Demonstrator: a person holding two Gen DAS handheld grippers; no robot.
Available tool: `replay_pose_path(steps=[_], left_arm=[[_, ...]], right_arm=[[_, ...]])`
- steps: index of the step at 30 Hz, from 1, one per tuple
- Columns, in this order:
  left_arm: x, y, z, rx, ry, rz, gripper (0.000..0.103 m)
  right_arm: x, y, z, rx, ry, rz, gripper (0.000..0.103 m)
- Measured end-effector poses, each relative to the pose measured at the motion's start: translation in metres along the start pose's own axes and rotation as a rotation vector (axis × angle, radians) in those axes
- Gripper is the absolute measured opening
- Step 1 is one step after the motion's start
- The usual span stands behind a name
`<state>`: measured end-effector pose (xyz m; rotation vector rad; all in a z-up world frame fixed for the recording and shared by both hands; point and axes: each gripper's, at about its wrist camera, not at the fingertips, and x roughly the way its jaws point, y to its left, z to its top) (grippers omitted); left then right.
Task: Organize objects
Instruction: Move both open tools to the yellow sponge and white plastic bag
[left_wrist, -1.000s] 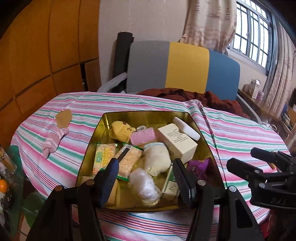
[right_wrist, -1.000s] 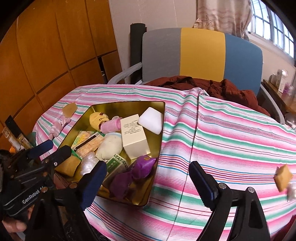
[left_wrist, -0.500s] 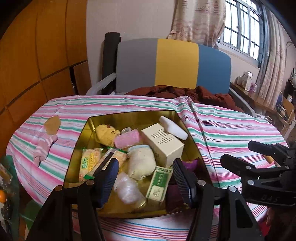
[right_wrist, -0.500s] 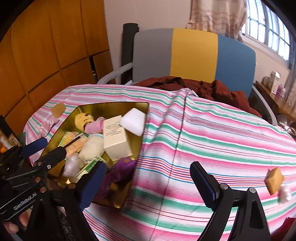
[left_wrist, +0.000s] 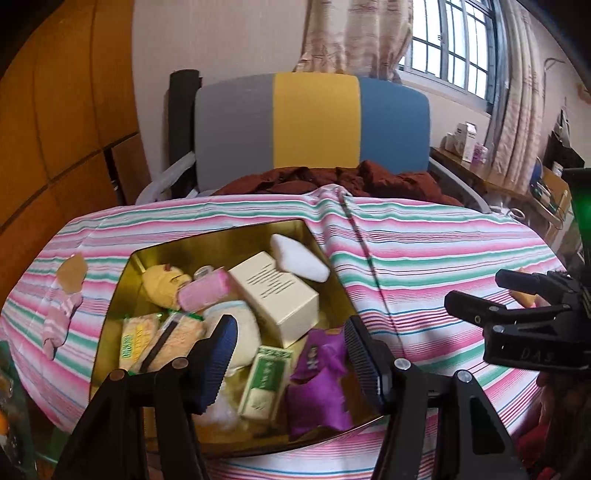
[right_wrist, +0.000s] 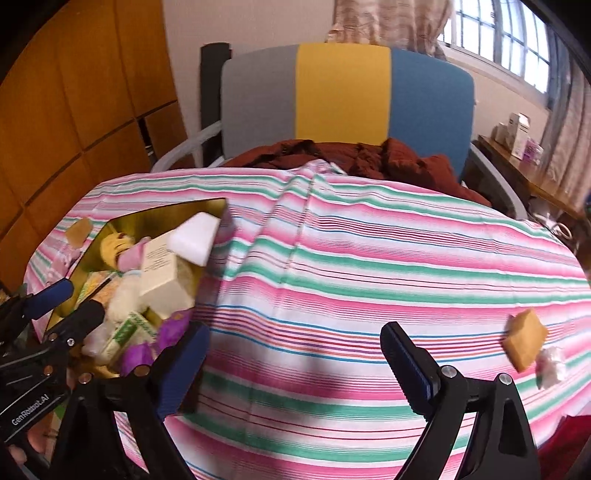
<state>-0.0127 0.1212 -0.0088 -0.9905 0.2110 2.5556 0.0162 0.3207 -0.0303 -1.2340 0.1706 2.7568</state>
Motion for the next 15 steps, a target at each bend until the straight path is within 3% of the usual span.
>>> replay_pose_path(steps=[15], left_arm=[[0.021, -0.051, 0.013, 0.119, 0.028, -0.085, 0.061]], right_arm=[[-0.012, -0.098, -0.003, 0.180, 0.028, -0.107, 0.098]])
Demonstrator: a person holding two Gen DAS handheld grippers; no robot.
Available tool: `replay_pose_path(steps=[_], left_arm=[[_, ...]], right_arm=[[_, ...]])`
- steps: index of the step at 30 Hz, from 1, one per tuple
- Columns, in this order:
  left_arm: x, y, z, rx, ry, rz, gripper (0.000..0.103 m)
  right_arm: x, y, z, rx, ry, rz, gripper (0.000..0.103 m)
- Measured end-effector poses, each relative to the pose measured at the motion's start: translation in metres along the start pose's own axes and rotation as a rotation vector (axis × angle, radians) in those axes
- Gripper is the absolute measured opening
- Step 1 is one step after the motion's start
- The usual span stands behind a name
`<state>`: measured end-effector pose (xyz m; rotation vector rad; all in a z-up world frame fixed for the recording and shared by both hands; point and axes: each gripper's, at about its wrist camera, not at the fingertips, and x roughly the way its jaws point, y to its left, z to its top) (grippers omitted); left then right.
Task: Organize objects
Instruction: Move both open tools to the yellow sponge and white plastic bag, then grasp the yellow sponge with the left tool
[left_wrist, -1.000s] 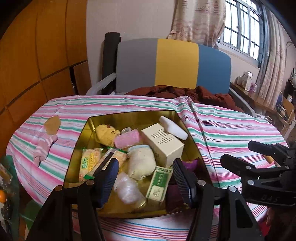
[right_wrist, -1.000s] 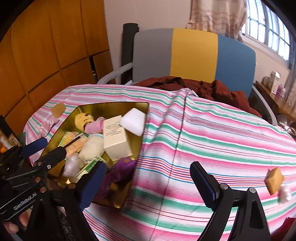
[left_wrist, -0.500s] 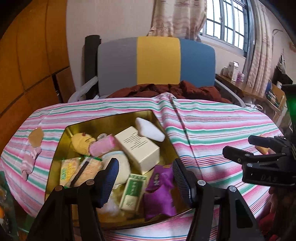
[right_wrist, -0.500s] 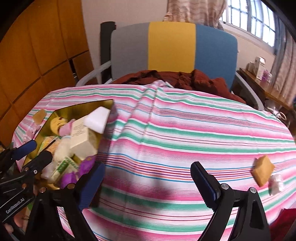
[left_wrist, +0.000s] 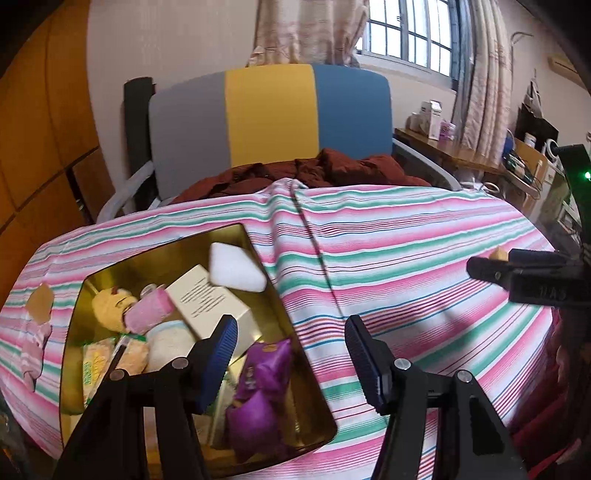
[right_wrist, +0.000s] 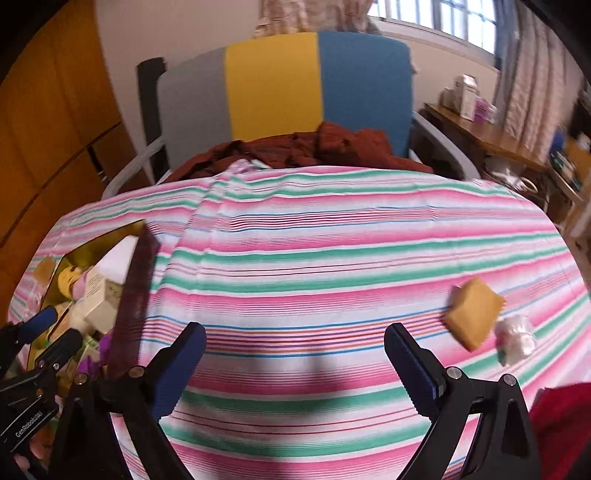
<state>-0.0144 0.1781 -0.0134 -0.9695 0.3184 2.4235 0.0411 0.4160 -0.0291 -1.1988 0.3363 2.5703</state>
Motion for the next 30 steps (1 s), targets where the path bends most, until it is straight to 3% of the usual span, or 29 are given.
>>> replay_pose_path(steps=[8, 17, 23, 30], left_arm=[[0.014, -0.031, 0.010, 0.070, 0.016, -0.057, 0.061], [0.041, -0.076, 0.021, 0.133, 0.070, -0.162, 0.062], [0.058, -0.117, 0.034, 0.206, 0.083, -0.270, 0.062], [0.082, -0.176, 0.042, 0.299, 0.129, -0.402, 0.062]], right_arm=[[-0.012, -0.077, 0.006, 0.154, -0.013, -0.092, 0.099], [-0.013, -0.179, 0.006, 0.427, -0.063, -0.185, 0.100], [-0.013, -0.234, -0.016, 0.727, -0.128, -0.137, 0.103], [-0.025, -0.238, -0.020, 0.767, -0.234, -0.094, 0.103]])
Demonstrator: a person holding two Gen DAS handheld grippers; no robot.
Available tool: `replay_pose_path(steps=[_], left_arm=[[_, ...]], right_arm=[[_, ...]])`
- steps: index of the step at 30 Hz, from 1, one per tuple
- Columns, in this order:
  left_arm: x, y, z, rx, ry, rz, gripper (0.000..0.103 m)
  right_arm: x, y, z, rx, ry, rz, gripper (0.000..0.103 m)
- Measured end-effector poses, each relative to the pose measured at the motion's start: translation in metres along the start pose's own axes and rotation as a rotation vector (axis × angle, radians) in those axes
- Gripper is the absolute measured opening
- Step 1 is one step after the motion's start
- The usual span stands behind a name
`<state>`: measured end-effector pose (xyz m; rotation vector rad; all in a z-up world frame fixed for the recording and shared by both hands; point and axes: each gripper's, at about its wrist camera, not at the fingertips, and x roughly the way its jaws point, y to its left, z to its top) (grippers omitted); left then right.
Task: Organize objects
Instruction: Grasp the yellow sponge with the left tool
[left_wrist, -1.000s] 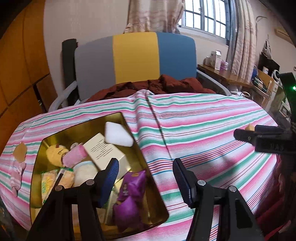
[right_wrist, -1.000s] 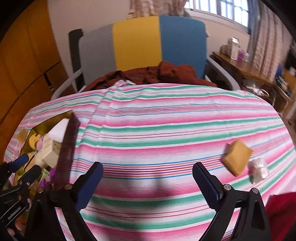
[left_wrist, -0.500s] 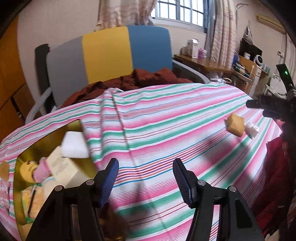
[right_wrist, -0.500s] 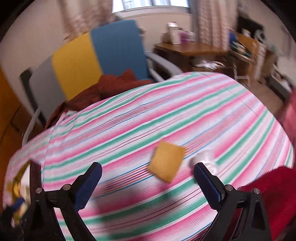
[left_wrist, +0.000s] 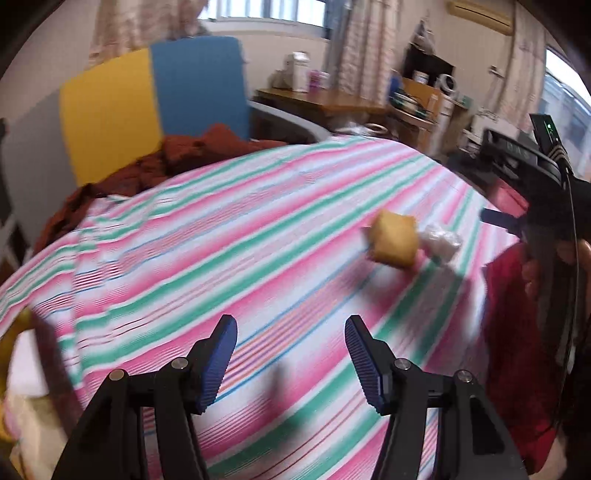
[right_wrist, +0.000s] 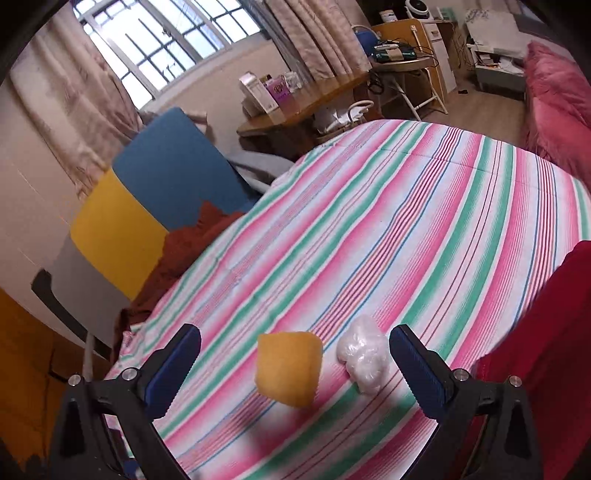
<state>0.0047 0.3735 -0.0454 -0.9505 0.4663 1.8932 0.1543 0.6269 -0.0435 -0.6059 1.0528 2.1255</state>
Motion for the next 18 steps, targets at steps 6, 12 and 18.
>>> replay_pose_path(steps=[6, 12, 18], left_arm=[[0.041, -0.039, 0.037, 0.062, 0.018, -0.147, 0.062], [0.088, -0.082, 0.071, 0.144, 0.036, -0.197, 0.068], [0.131, -0.116, 0.083, 0.237, 0.097, -0.161, 0.071]], right_arm=[[-0.008, -0.020, 0.002, 0.119, -0.039, 0.105, 0.103], [-0.001, -0.020, 0.004, 0.130, -0.024, 0.129, 0.103], [0.002, -0.026, 0.006, 0.150, -0.023, 0.148, 0.103]])
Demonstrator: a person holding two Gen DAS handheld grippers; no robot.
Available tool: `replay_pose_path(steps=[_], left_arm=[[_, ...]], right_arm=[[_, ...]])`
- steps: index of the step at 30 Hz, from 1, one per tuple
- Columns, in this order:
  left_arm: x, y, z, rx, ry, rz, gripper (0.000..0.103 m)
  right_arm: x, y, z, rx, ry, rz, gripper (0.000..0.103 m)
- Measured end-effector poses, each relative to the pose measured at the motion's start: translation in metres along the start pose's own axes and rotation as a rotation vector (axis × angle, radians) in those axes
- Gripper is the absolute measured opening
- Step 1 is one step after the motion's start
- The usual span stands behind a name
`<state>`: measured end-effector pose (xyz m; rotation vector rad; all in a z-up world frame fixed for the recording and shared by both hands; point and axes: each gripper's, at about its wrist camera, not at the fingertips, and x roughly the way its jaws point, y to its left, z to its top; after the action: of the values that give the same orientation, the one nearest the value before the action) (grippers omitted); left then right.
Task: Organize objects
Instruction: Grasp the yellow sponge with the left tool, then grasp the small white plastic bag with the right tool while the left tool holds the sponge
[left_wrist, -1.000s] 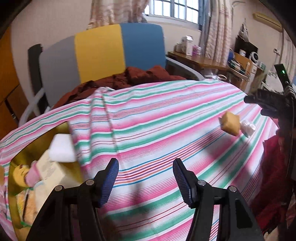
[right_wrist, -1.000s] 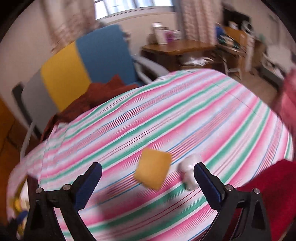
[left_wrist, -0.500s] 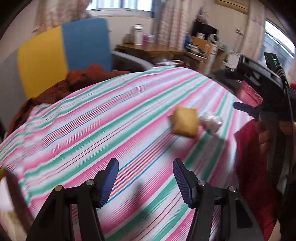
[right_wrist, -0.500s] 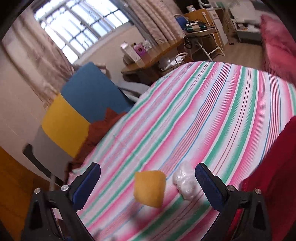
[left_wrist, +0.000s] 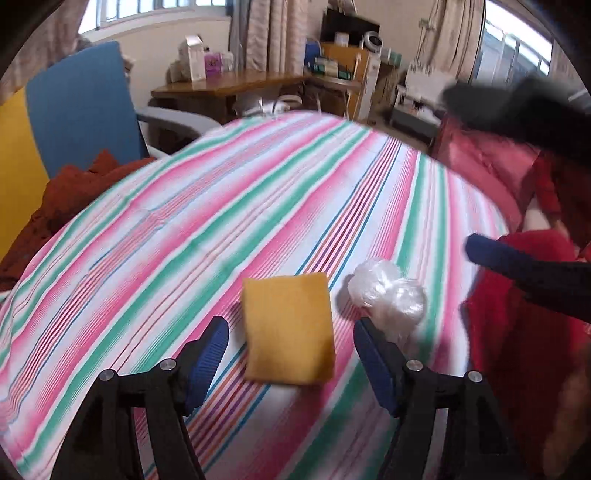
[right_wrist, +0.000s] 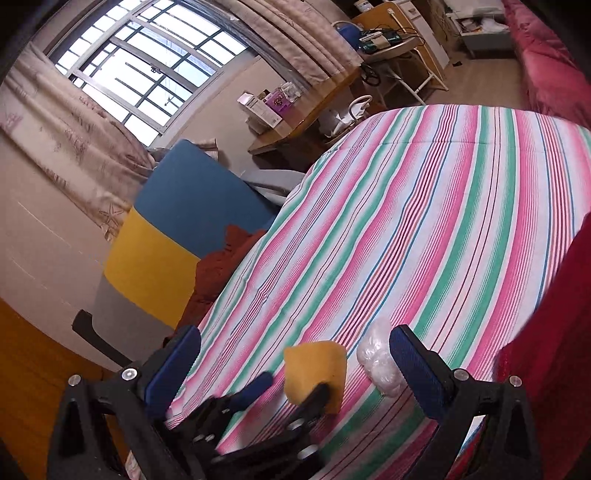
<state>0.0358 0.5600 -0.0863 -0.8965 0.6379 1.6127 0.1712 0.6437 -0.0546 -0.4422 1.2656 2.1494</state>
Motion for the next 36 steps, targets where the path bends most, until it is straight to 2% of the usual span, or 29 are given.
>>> replay_pose_path(steps=[3, 4, 5, 9, 17, 22, 25, 30, 33, 35, 36], left_arm=[[0.022, -0.004, 0.001, 0.021, 0.033, 0.072, 0.069], [0.026, -0.003, 0.000, 0.016, 0.049, 0.067, 0.060], [0.026, 0.001, -0.004, -0.003, 0.042, 0.026, 0.057], [0.008, 0.009, -0.025, -0.007, 0.010, 0.047, 0.055], [-0.049, 0.051, -0.104, -0.165, 0.000, 0.145, 0.055], [-0.086, 0.072, -0.157, -0.289, -0.024, 0.207, 0.055], [-0.100, 0.080, -0.181, -0.346, -0.048, 0.188, 0.055], [-0.103, 0.083, -0.193, -0.350, -0.088, 0.172, 0.055], [-0.100, 0.077, -0.192, -0.353, -0.107, 0.168, 0.055], [-0.099, 0.079, -0.193, -0.352, -0.125, 0.161, 0.055], [-0.100, 0.079, -0.194, -0.357, -0.130, 0.156, 0.055]], right_arm=[[0.000, -0.001, 0.000, 0.001, 0.001, 0.001, 0.103], [0.000, -0.001, 0.000, -0.002, 0.003, 0.000, 0.103], [0.000, 0.000, 0.000, -0.008, 0.003, -0.005, 0.103], [0.002, 0.000, -0.001, -0.020, 0.013, -0.017, 0.103], [0.014, -0.006, 0.000, 0.002, 0.080, -0.037, 0.103], [0.033, -0.015, -0.002, 0.050, 0.181, -0.067, 0.103], [0.041, -0.015, 0.000, 0.039, 0.248, -0.090, 0.103], [0.052, 0.000, 0.011, -0.111, 0.339, -0.231, 0.099], [0.070, 0.005, 0.017, -0.233, 0.442, -0.339, 0.096], [0.087, 0.005, 0.015, -0.301, 0.522, -0.408, 0.085], [0.094, 0.003, 0.014, -0.321, 0.554, -0.434, 0.076]])
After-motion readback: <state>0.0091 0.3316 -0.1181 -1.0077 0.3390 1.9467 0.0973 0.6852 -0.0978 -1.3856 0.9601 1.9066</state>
